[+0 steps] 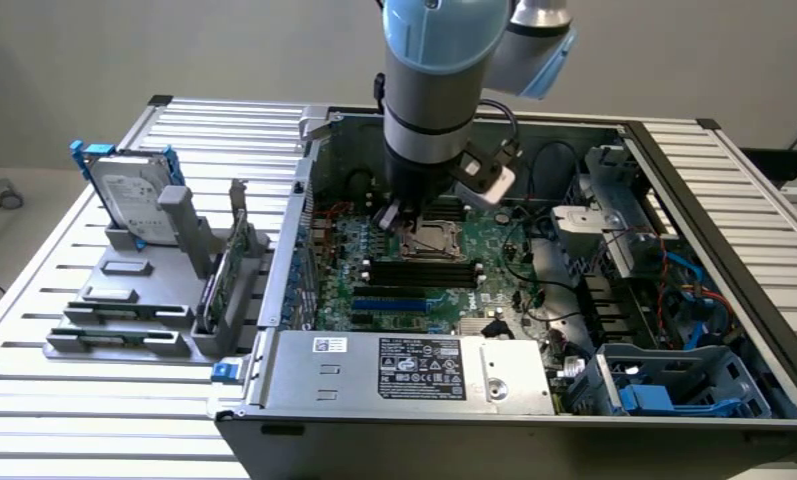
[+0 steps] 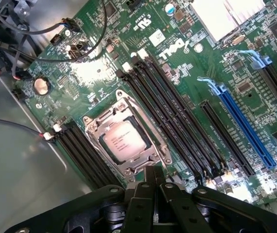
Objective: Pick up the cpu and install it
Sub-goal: 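Install the first cpu locking lever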
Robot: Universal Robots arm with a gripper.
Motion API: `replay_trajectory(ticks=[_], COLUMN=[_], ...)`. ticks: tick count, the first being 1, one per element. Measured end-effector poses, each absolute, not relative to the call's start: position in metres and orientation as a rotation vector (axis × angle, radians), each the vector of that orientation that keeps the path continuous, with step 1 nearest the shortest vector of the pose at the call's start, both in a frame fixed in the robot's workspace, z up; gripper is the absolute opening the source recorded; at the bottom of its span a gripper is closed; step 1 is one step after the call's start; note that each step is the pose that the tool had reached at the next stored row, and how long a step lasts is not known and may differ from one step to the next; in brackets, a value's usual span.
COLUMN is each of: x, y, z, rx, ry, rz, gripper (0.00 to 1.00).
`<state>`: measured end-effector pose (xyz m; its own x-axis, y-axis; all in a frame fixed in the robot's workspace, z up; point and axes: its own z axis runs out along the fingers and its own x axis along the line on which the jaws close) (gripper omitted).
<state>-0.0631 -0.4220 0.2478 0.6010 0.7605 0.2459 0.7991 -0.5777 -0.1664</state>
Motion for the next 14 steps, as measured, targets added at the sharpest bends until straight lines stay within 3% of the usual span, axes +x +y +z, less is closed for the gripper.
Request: replay_trajectory(ticks=[14], x=[-0.0635], y=[-0.4279], z=[0.2466], rx=[-2.614], ry=[-1.223], rz=[-0.200], gripper=[0.11])
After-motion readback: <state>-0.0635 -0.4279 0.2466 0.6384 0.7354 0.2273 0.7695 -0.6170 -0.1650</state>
